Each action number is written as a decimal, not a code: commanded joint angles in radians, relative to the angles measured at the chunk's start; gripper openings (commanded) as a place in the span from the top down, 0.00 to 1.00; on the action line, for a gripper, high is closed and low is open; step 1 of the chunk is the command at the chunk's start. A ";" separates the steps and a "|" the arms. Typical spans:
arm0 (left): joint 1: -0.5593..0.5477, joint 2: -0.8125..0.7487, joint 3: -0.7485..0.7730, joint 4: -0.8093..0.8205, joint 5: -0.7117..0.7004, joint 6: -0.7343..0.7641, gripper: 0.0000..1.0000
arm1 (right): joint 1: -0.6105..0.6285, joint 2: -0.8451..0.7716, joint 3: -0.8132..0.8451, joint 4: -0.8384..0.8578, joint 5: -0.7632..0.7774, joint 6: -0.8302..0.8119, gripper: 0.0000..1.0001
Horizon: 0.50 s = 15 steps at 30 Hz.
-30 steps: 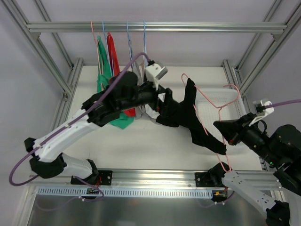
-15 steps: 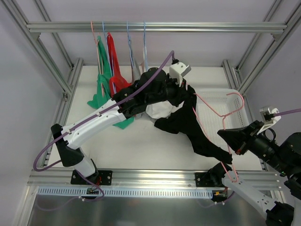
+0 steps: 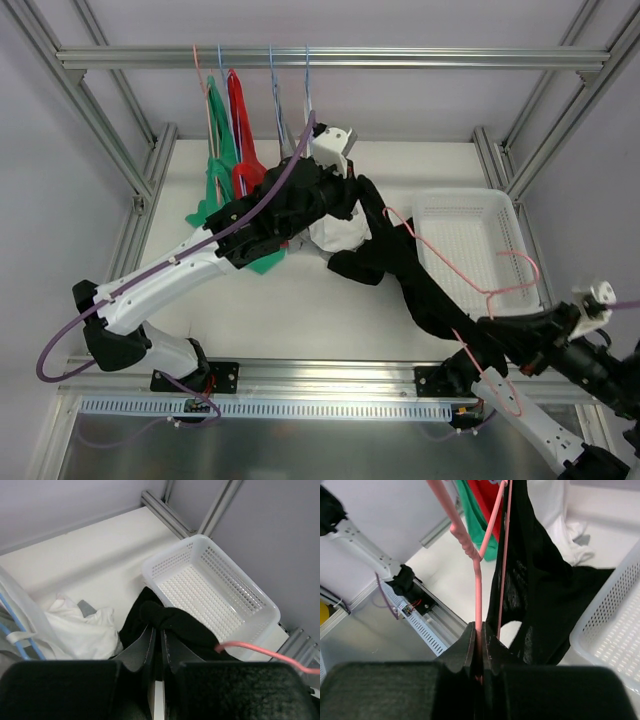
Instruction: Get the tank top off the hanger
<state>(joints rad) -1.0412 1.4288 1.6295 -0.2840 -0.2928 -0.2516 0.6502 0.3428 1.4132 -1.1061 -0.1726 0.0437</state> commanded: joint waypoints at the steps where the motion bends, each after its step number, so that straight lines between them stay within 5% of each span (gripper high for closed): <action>1: -0.002 -0.037 -0.031 0.048 -0.081 -0.034 1.00 | -0.001 -0.093 0.039 0.015 -0.105 -0.063 1.00; 5: -0.002 -0.053 -0.132 0.090 0.197 -0.015 1.00 | -0.001 -0.102 -0.002 0.194 -0.059 -0.070 1.00; 7: -0.002 -0.094 -0.227 0.172 0.346 0.000 1.00 | -0.001 -0.119 -0.170 0.360 -0.015 -0.050 1.00; 11: -0.006 -0.169 -0.538 0.451 0.787 -0.018 1.00 | -0.001 -0.091 -0.478 1.045 0.117 -0.064 1.00; 15: -0.022 -0.205 -0.700 0.611 0.868 -0.066 1.00 | -0.001 0.066 -0.640 1.620 0.292 -0.103 1.00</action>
<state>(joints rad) -1.0489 1.2770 1.0031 0.0940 0.3592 -0.2874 0.6502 0.3195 0.8284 -0.1722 -0.0582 -0.0177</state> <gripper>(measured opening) 0.020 0.043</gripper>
